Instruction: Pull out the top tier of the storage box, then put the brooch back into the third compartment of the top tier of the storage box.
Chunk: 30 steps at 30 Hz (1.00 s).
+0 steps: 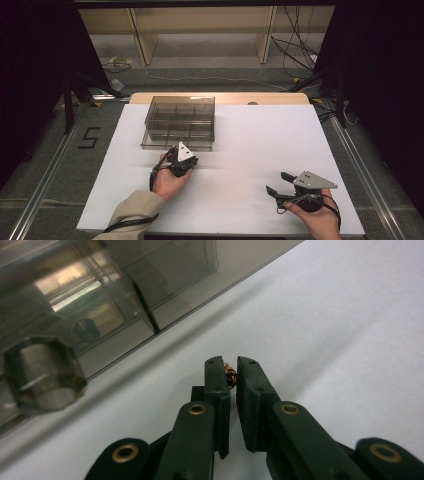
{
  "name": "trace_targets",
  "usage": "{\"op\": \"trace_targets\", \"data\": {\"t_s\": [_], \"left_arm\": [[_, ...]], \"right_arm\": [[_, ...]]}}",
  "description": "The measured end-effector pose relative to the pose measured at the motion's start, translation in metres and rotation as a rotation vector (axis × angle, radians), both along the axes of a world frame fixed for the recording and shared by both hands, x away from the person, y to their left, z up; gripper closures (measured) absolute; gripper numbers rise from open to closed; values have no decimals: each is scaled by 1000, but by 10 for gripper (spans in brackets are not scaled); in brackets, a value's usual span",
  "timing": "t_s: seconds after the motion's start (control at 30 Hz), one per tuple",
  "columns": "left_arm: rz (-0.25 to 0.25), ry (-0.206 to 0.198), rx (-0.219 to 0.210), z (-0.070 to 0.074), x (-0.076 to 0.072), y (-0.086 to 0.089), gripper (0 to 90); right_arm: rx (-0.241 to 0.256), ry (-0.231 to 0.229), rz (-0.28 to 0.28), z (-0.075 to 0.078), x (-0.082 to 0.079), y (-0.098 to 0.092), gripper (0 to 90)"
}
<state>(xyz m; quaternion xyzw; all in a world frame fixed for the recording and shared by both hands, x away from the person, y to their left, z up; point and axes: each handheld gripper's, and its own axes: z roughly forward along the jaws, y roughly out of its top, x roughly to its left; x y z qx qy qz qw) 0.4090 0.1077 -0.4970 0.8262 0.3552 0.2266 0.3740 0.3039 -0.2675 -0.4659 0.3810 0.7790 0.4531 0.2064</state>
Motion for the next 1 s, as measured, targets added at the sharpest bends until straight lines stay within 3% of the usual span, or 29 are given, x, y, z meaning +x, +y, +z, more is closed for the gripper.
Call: {"op": "trace_targets", "data": {"t_s": [1.0], "left_arm": [[-16,-27,-4,11,-12,3,841]], "right_arm": [[1,1,-2,1,-1,-1,284]]}}
